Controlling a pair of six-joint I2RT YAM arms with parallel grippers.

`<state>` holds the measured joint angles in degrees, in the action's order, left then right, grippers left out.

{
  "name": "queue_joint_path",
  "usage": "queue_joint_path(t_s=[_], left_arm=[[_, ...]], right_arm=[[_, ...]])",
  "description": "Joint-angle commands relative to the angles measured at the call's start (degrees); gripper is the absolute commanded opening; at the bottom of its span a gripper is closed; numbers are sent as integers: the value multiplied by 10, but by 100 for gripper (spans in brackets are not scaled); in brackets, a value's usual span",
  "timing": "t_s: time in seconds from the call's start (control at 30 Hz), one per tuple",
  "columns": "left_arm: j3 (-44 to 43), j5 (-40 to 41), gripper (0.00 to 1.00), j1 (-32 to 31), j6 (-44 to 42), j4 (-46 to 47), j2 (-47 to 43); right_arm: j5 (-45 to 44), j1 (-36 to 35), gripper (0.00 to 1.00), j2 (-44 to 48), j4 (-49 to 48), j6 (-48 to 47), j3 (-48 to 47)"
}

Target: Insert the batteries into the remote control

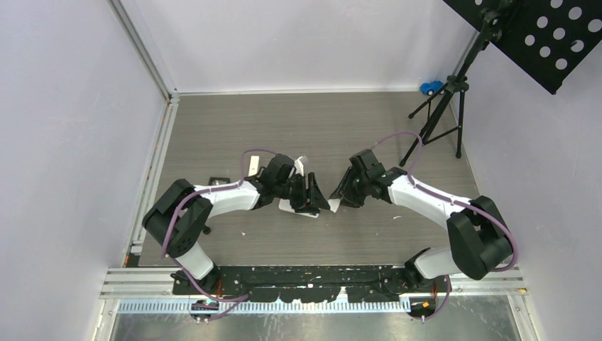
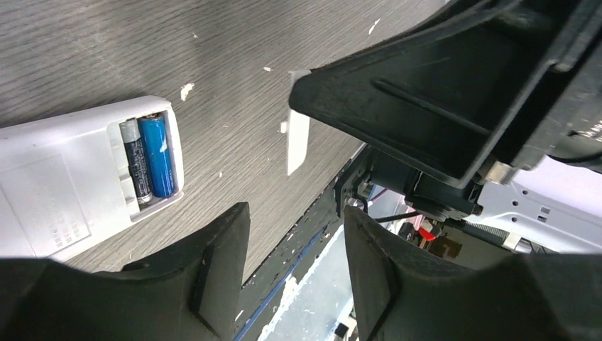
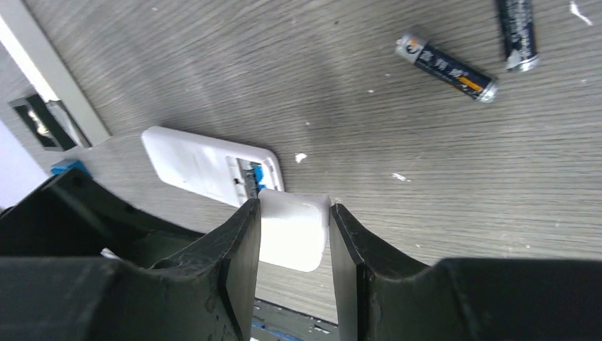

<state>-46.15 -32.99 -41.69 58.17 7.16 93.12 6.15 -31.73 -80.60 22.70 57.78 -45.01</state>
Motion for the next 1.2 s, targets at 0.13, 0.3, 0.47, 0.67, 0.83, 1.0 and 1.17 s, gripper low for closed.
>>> queue_joint_path(t_s=[0.13, 0.3, 0.47, 0.67, 0.83, 1.0, 1.17], left_arm=[[-2, -7, 53, -3, 12, 41, 7], [-2, -8, 51, -3, 23, 50, 13], [2, -19, 39, -3, 39, 77, 20], [3, 4, 34, -3, 23, 50, 20], [3, 33, 32, -3, 1, 14, 6], [-3, 134, 32, -3, -49, -90, -47], [0, 209, 36, -1, -76, -155, -97]], right_arm=[[50, -7, 37, 31, -25, 11, -8], [76, -9, 37, 40, -31, 10, -4], [89, -10, 37, 45, -40, 12, 1], [55, -11, 40, 33, -23, 7, 3], [9, -24, 44, 20, 11, -11, -7], [-68, -73, 43, -15, 75, -12, -49], [-159, -124, 40, -75, 126, 12, -109]])
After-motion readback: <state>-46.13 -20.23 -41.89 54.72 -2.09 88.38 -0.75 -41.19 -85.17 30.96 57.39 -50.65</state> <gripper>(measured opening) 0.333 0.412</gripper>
